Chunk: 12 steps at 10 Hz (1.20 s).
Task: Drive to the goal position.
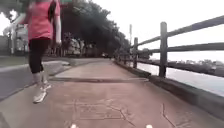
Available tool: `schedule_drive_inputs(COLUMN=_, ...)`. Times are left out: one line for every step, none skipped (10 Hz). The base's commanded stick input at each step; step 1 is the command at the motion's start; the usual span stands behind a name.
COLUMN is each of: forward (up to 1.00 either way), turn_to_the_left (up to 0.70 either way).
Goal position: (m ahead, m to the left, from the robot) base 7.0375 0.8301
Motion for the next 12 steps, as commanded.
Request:
schedule_drive_inputs(forward=1.0, turn_to_the_left=0.0)
schedule_drive_inputs(forward=1.0, turn_to_the_left=0.0)
schedule_drive_inputs(forward=1.0, turn_to_the_left=0.0)
schedule_drive_inputs(forward=1.0, turn_to_the_left=0.0)
schedule_drive_inputs(forward=1.0, turn_to_the_left=0.0)
schedule_drive_inputs(forward=1.0, turn_to_the_left=0.0)
schedule_drive_inputs(forward=1.0, turn_to_the_left=0.0)
schedule_drive_inputs(forward=1.0, turn_to_the_left=0.0)
schedule_drive_inputs(forward=1.0, turn_to_the_left=0.0)
schedule_drive_inputs(forward=1.0, turn_to_the_left=0.0)
schedule_drive_inputs(forward=1.0, turn_to_the_left=0.0)
schedule_drive_inputs(forward=1.0, turn_to_the_left=0.0)
